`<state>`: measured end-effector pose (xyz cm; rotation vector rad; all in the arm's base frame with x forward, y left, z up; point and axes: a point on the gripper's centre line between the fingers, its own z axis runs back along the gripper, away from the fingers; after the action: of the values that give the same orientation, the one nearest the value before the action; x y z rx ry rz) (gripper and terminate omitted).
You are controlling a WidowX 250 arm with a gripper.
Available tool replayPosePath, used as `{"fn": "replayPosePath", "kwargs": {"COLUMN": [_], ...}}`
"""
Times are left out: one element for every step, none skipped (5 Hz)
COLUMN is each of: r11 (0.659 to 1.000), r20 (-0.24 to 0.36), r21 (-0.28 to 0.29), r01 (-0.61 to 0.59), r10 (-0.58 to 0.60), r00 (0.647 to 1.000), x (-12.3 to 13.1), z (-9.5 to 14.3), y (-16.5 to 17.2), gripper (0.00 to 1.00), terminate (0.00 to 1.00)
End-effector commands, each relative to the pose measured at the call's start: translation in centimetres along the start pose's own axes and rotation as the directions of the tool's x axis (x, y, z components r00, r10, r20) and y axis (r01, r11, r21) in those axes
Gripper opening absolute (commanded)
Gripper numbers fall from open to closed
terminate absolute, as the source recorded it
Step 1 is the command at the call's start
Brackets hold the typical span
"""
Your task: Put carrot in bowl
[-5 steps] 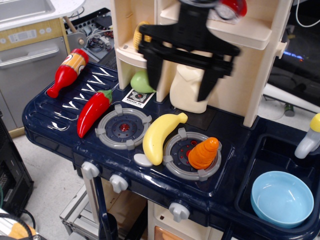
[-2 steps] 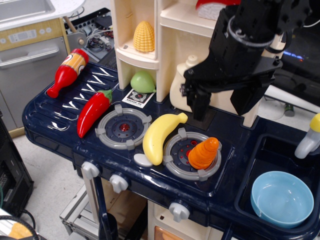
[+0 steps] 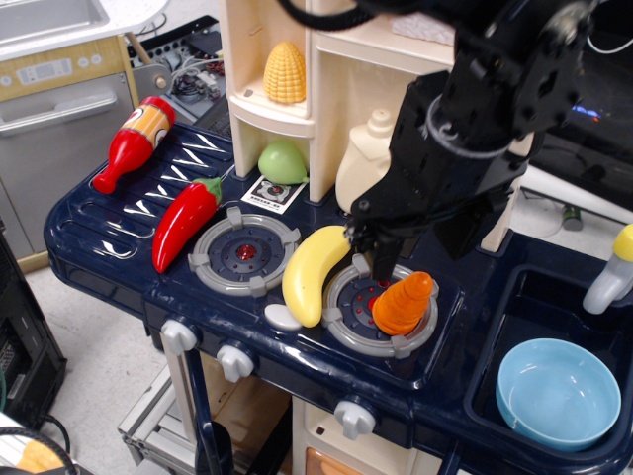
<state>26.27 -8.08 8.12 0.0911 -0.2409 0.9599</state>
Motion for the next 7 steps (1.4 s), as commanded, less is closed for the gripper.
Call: {"fn": "replayPosePath", "kwargs": {"r11": [0.996,0.994,0.99,0.99,0.989,0.945,0.875], "r20": [0.008,0.004,-0.035,-0.048,-0.055,-0.188,-0.271], "r21": [-0.07,-0.094,-0.118,-0.113,-0.078,-0.091,-0.095], "r01": [-0.046,-0.05,-0.079,-0.089,-0.126,-0.314,-0.475], "r10": [0.047,0.05,0.076,0.084,0.121,0.293,0.437], "r00": [0.999,0.999,0.997,0.995,0.991,0.937,0.858], "x": [-0.3,-0.3,-0.5,-0.6,-0.7,-1.1,-1.9], "z": [-1.0,-1.8,-2.3,-2.4,-0.4,1.8,2.3], "y": [-1.0,-0.9,-0.7,-0.4,-0.7,-1.9,-2.6], "gripper": [1.0,1.0,1.0,0.0,0.0,0.0,0.0], "terminate": [0.0,0.0,0.0,0.0,0.0,0.0,0.0]}}
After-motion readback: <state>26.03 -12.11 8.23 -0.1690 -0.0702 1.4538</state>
